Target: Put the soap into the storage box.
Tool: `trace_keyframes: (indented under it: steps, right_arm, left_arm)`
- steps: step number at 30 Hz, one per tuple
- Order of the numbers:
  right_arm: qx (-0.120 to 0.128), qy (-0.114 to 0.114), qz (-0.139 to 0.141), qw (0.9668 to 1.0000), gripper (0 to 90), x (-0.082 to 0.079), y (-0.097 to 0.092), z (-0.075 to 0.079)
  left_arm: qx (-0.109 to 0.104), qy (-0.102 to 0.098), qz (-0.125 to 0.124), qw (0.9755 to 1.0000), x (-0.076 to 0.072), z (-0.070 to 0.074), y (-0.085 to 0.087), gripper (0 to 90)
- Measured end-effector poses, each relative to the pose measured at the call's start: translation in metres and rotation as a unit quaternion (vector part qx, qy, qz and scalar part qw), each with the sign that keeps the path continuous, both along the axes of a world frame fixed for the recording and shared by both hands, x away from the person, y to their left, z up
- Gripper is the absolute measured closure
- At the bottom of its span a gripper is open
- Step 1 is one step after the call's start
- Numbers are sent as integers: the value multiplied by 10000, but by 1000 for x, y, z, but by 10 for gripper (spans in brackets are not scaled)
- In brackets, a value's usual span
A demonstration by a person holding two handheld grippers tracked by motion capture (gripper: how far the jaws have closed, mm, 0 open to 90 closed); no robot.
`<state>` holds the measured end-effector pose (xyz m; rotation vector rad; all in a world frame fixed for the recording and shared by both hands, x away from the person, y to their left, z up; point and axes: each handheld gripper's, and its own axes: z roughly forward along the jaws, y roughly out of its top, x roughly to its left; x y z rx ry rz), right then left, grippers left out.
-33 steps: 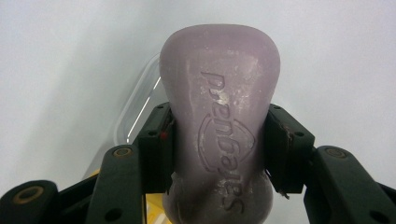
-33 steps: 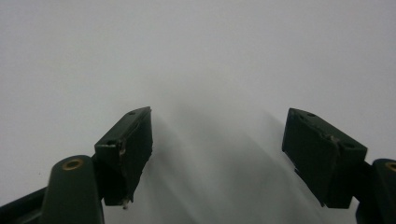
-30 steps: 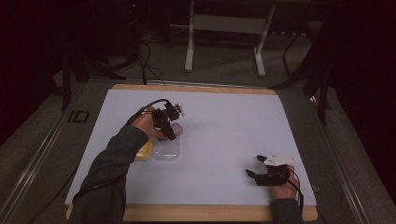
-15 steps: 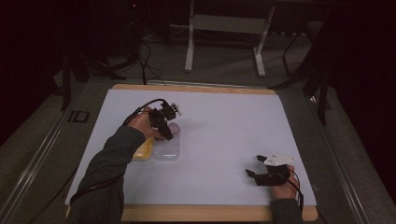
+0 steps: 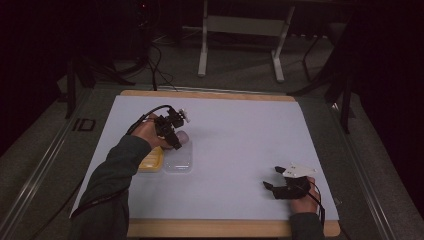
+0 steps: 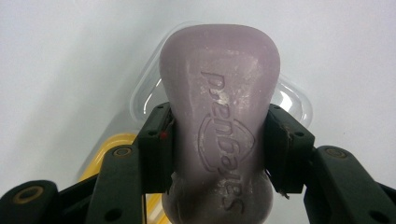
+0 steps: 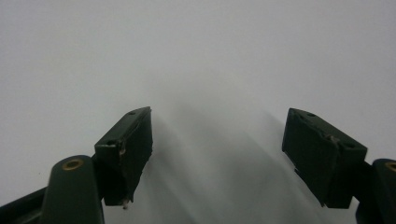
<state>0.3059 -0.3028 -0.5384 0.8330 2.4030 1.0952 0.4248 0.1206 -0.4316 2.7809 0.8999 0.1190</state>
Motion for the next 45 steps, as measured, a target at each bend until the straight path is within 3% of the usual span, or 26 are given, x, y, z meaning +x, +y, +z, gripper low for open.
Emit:
trace_keyframes:
  steps: [27, 45]
  right_arm:
    - [-6, 2, -5, 10000, 241, 0, 0, 0]
    - [-23, -10, -5, 10000, 241, 0, 0, 0]
  left_arm:
    - [-52, -82, 242, 9997, -2, 4, 21, 499]
    - [-128, -77, 537, 9984, -7, 2, 42, 499]
